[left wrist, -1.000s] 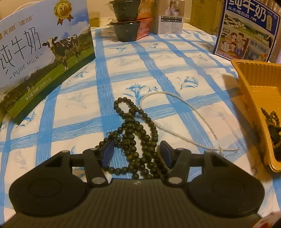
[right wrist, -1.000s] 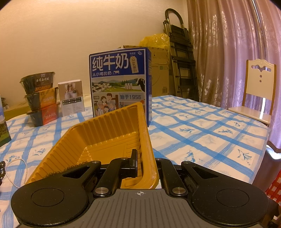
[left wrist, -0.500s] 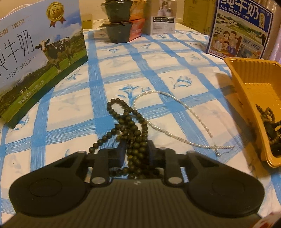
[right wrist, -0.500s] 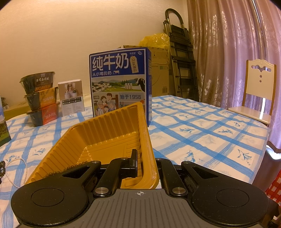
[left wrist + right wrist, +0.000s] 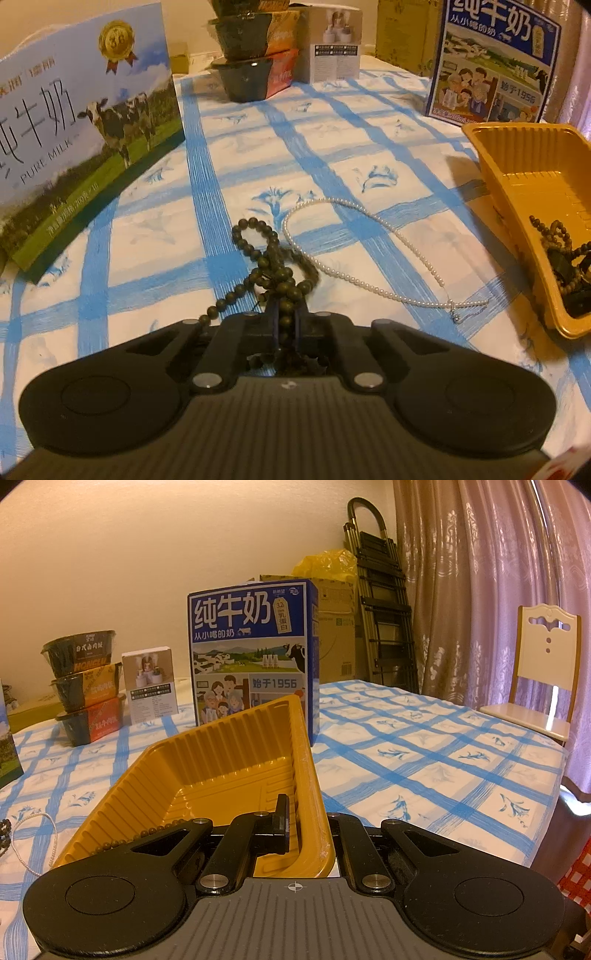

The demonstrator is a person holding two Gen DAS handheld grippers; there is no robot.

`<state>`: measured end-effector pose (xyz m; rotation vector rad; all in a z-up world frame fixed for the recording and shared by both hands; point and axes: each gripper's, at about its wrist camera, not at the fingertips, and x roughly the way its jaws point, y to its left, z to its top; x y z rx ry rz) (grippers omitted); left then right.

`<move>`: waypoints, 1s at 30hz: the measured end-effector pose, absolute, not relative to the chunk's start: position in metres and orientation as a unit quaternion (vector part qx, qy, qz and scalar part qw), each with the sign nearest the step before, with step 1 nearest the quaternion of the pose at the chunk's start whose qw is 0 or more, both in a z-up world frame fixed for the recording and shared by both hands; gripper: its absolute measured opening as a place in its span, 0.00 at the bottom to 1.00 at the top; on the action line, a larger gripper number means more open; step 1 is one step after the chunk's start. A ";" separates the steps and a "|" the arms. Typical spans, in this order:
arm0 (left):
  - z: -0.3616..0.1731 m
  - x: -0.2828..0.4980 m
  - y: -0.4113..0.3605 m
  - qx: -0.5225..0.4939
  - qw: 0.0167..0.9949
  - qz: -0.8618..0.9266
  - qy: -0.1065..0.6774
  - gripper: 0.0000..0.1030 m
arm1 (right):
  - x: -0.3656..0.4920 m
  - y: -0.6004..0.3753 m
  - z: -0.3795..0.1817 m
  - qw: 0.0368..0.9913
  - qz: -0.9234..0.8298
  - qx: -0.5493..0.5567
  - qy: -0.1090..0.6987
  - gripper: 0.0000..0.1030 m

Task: Organize jewelry
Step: 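Lift the long dark bead strand and drop it into the orange tray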

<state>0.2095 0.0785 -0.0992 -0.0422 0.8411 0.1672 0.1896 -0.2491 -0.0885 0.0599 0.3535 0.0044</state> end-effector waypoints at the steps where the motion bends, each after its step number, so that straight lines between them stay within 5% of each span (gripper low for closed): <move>1: -0.097 0.209 0.079 -0.022 0.910 0.080 0.407 0.06 | 0.190 -0.249 -0.088 0.984 0.002 0.030 0.176 0.07; 9: -0.065 0.194 0.081 -0.008 0.921 0.071 0.382 0.06 | 0.190 -0.249 -0.088 0.984 0.002 0.031 0.176 0.07; 30: 0.126 0.152 0.094 -0.024 0.965 0.019 0.261 0.06 | 0.190 -0.250 -0.091 0.983 -0.003 0.039 0.177 0.07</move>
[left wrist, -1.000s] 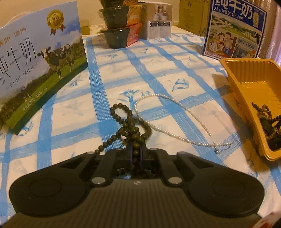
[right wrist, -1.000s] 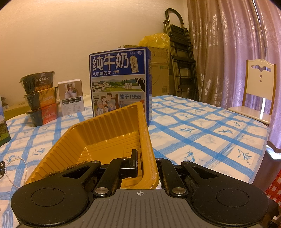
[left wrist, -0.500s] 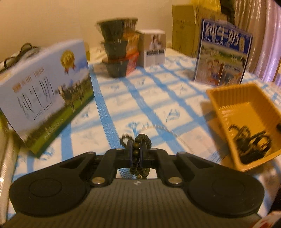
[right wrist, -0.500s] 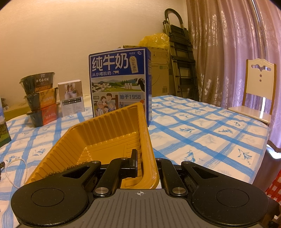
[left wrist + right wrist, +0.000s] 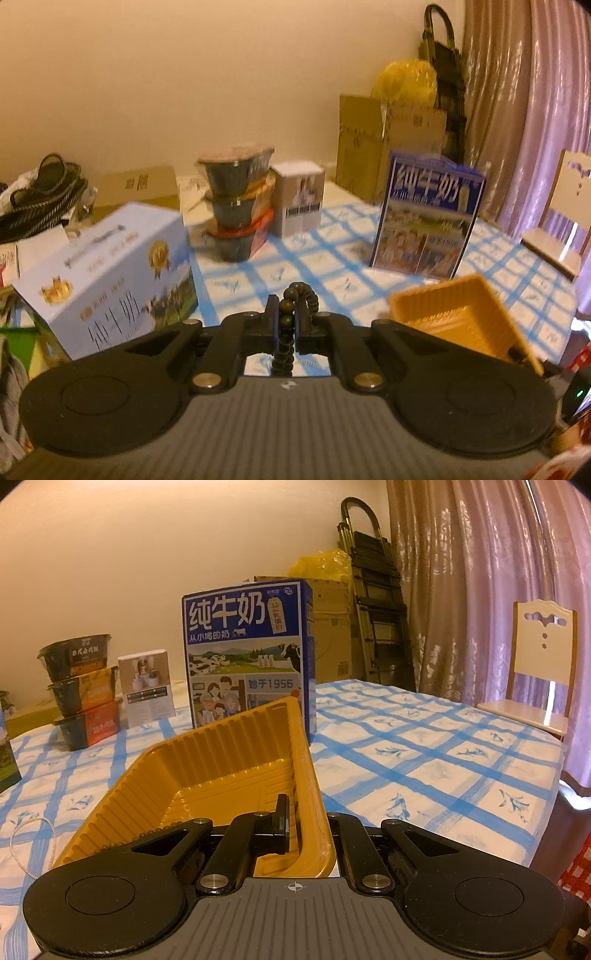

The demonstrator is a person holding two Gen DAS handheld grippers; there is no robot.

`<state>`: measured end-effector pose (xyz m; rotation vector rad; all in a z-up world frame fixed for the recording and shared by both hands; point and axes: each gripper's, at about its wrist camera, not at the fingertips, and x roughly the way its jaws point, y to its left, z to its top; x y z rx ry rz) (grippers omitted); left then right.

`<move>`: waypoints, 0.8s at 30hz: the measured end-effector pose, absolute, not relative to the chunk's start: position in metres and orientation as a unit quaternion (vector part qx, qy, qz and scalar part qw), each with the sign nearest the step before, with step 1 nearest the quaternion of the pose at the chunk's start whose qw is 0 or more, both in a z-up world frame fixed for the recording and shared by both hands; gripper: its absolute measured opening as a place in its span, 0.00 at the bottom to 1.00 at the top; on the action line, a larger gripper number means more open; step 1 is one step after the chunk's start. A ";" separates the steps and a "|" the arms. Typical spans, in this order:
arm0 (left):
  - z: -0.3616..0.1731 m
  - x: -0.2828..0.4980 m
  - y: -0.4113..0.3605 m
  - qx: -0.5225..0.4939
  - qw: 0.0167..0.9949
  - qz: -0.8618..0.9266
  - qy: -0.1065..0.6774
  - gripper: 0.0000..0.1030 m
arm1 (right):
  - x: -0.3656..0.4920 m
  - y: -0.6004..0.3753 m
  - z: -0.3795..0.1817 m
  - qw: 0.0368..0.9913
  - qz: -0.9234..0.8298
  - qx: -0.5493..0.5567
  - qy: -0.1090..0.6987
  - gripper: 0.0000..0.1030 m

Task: Organize jewelry
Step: 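Lift the long dark bead strand and drop it into the orange tray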

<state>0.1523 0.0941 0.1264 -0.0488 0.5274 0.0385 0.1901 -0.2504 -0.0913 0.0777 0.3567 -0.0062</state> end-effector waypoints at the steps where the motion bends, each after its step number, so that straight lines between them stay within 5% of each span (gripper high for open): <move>1: 0.133 0.150 0.094 -0.026 0.966 0.017 0.257 0.06 | 0.190 -0.251 -0.091 0.983 -0.003 0.039 0.177 0.07; 24: 0.218 0.151 0.032 -0.025 0.978 -0.097 0.182 0.06 | 0.192 -0.250 -0.091 0.984 -0.002 0.039 0.173 0.07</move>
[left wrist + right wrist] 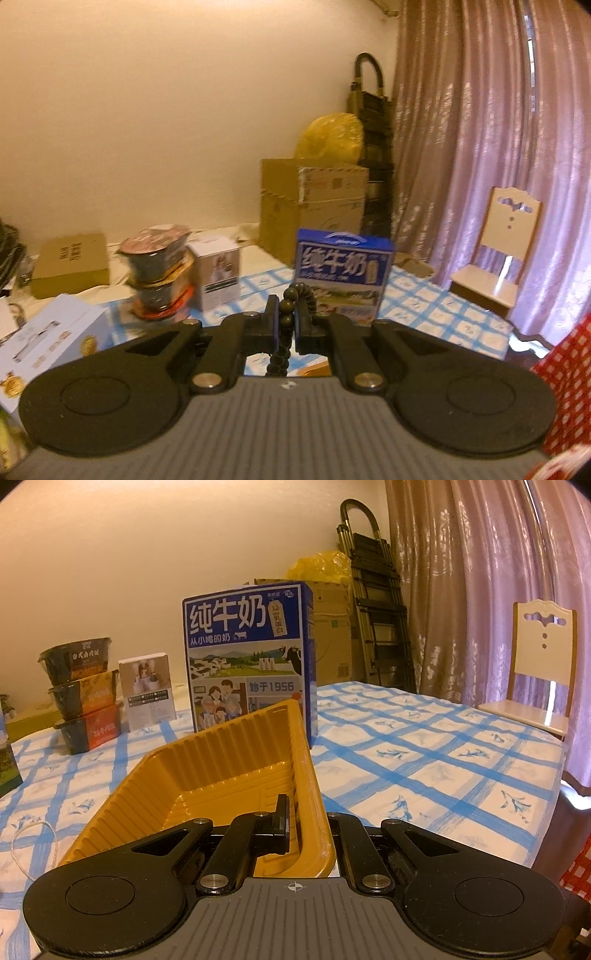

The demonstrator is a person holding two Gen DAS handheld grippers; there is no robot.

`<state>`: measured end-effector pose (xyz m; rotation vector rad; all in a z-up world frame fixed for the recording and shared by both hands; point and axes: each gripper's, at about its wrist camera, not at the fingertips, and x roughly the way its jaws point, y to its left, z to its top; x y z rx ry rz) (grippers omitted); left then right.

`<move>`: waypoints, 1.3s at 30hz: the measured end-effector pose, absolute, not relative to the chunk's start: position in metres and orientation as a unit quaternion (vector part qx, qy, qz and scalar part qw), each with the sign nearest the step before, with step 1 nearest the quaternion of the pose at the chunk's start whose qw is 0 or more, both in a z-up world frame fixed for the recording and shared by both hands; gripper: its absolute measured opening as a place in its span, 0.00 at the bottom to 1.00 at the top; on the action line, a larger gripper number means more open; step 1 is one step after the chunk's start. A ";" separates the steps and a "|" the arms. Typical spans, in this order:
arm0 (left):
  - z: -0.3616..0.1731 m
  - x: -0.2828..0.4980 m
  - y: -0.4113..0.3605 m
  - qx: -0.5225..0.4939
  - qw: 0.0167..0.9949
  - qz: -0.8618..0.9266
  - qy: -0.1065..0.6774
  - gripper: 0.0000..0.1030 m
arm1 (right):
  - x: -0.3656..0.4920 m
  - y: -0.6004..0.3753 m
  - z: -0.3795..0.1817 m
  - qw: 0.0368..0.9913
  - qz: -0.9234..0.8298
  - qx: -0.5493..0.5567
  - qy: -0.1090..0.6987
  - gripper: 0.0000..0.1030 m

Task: Organize jewelry
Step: 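Lift the long dark bead strand and drop it into the orange tray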

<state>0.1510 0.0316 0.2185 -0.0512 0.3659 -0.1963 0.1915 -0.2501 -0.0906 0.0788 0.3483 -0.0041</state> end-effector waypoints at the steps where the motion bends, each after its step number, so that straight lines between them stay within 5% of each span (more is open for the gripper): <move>1: 0.220 0.153 0.027 -0.026 0.978 -0.105 0.178 0.06 | 0.191 -0.250 -0.091 0.984 -0.002 0.040 0.173 0.07; 20: 0.230 0.228 -0.082 -0.081 0.957 -0.250 0.123 0.06 | 0.192 -0.249 -0.090 0.984 -0.002 0.042 0.174 0.07; 33: 0.065 0.285 -0.113 -0.099 0.907 -0.233 0.336 0.06 | 0.193 -0.248 -0.093 0.984 0.001 0.046 0.174 0.07; 39: 0.020 0.296 -0.110 -0.109 0.897 -0.211 0.373 0.06 | 0.193 -0.247 -0.093 0.983 0.001 0.048 0.175 0.07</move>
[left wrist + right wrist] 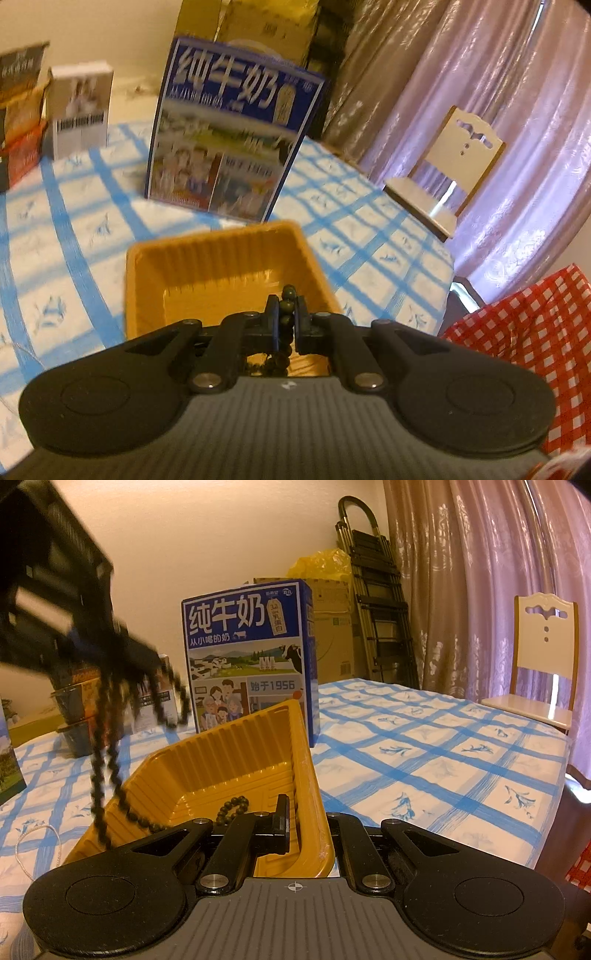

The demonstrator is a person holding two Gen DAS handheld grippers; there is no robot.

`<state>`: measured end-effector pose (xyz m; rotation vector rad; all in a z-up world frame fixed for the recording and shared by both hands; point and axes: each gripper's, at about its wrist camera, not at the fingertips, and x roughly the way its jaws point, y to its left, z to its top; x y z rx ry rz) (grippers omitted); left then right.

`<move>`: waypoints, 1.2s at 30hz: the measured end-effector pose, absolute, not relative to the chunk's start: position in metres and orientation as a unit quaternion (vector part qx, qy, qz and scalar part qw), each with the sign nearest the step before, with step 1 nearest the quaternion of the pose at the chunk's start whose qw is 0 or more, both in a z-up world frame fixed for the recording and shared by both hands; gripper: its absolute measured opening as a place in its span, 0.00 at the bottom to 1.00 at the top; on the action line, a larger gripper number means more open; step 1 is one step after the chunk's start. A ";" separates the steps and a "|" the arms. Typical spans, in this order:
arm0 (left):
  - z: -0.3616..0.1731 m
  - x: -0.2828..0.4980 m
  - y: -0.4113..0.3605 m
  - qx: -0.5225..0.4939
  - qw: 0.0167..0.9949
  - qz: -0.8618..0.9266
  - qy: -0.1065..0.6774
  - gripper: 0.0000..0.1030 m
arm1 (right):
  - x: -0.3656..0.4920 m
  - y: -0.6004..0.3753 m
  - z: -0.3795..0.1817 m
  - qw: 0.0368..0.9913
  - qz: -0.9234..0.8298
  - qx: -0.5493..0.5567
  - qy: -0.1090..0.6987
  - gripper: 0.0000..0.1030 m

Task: Organize jewelry
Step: 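Lift the long dark bead strand and drop it into the orange tray, then reach the left tool to the white pearl strand and grasp it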

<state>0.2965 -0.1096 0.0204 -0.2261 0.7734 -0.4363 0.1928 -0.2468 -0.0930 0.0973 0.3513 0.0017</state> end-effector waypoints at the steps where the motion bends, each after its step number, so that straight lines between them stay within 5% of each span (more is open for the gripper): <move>1: 0.015 0.295 -0.110 -0.108 0.897 -0.207 0.376 0.06 | 0.193 -0.248 -0.093 0.983 0.001 0.048 0.175 0.07; 8: -0.014 0.303 -0.119 -0.096 0.889 -0.193 0.403 0.07 | 0.193 -0.248 -0.093 0.983 0.001 0.049 0.175 0.07; 24: -0.003 0.267 -0.069 -0.058 0.923 -0.111 0.365 0.32 | 0.193 -0.249 -0.092 0.983 0.001 0.051 0.175 0.07; 36: -0.031 0.218 0.020 -0.058 0.920 0.009 0.386 0.33 | 0.193 -0.250 -0.092 0.983 -0.002 0.048 0.176 0.06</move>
